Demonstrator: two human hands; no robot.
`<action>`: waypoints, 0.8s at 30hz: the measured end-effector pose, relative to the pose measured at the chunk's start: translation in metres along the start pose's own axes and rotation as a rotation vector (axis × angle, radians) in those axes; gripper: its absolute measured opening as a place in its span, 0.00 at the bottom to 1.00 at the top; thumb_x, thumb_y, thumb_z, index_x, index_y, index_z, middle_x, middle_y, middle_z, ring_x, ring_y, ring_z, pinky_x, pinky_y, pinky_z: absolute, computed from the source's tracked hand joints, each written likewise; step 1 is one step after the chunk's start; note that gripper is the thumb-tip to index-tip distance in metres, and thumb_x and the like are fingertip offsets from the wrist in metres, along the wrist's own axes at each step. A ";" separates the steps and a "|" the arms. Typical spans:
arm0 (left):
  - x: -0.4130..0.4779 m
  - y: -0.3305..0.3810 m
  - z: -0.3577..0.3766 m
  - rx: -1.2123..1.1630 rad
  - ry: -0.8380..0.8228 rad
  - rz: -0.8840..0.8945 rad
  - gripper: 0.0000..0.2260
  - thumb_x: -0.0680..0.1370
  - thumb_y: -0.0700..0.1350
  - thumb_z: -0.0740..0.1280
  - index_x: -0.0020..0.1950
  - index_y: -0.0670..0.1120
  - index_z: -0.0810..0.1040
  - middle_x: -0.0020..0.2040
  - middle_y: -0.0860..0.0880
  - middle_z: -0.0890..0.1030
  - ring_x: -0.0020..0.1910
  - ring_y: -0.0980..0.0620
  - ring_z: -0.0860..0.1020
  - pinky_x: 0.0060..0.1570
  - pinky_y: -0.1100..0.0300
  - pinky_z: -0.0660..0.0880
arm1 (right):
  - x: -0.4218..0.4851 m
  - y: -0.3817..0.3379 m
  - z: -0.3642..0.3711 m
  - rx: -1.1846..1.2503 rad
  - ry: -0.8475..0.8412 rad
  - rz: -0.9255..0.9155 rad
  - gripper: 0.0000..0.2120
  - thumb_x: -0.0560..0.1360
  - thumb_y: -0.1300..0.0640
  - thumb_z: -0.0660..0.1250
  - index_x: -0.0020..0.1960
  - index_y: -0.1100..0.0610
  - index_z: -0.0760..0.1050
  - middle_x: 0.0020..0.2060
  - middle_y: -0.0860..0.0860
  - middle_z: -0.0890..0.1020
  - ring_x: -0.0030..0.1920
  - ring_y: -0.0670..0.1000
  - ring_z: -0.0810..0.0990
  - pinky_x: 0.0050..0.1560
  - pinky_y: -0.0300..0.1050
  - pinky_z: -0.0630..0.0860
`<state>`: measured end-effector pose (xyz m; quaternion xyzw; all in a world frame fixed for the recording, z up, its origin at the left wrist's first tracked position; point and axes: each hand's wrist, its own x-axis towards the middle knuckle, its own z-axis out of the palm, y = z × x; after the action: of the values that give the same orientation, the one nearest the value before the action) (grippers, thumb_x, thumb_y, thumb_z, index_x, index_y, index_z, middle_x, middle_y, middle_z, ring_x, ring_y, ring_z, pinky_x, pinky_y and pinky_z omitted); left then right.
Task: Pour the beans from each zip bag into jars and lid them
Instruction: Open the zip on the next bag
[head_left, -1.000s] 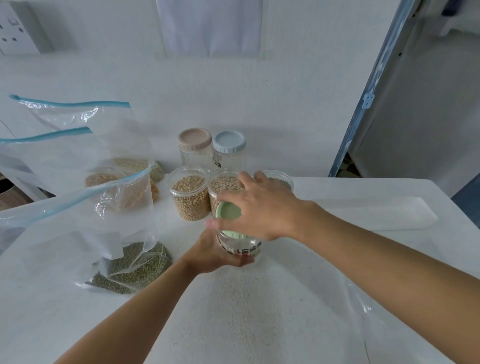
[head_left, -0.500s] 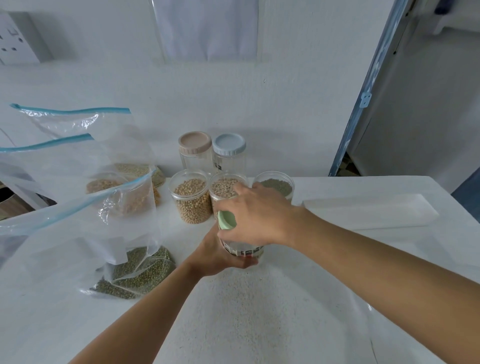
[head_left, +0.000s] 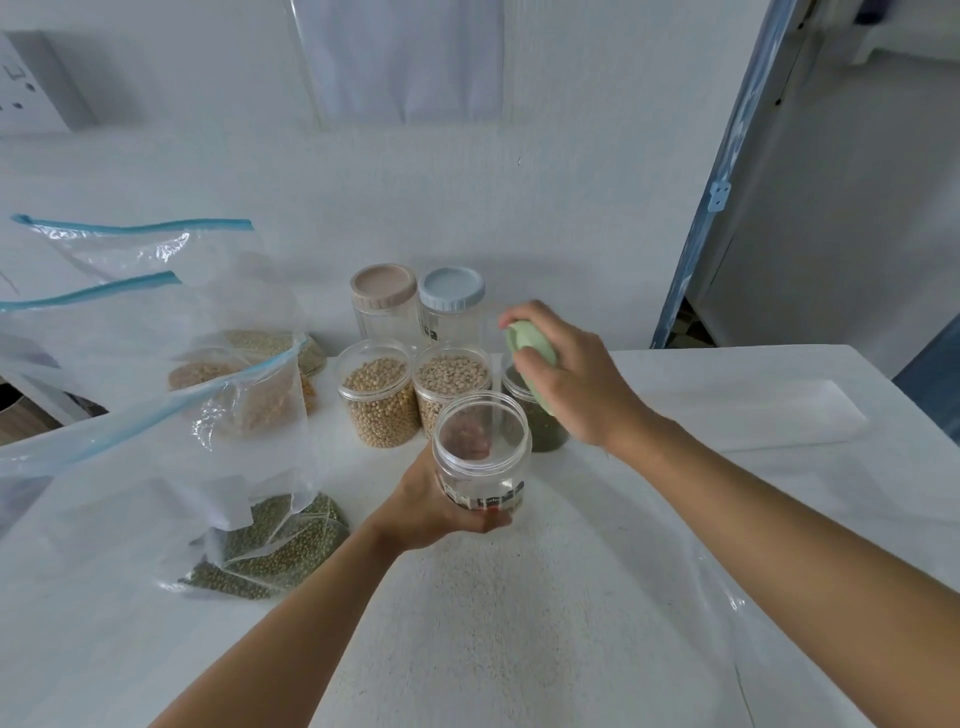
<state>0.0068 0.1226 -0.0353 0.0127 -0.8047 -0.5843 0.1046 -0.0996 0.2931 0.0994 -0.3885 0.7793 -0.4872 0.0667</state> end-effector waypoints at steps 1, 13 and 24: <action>-0.001 0.000 0.000 0.010 0.004 -0.004 0.39 0.63 0.38 0.85 0.69 0.46 0.71 0.62 0.52 0.79 0.65 0.46 0.77 0.66 0.53 0.75 | -0.005 0.013 -0.001 0.032 0.090 0.056 0.12 0.76 0.51 0.60 0.58 0.49 0.76 0.41 0.48 0.80 0.34 0.44 0.76 0.31 0.35 0.68; -0.007 -0.009 0.006 0.092 0.090 -0.033 0.39 0.64 0.43 0.85 0.69 0.44 0.71 0.63 0.41 0.78 0.64 0.40 0.77 0.66 0.38 0.74 | -0.061 0.126 0.044 -0.105 -0.071 0.358 0.14 0.79 0.62 0.70 0.63 0.54 0.78 0.56 0.51 0.83 0.57 0.52 0.81 0.52 0.38 0.72; -0.013 0.008 0.007 0.058 -0.024 -0.064 0.47 0.66 0.36 0.83 0.78 0.47 0.62 0.70 0.50 0.75 0.72 0.52 0.73 0.70 0.57 0.72 | -0.063 0.133 0.049 -0.600 -0.180 0.201 0.17 0.82 0.57 0.62 0.70 0.55 0.73 0.60 0.56 0.78 0.63 0.59 0.75 0.55 0.53 0.75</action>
<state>0.0192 0.1335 -0.0322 0.0345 -0.8218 -0.5637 0.0758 -0.1043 0.3308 -0.0511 -0.3535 0.9135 -0.1903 0.0658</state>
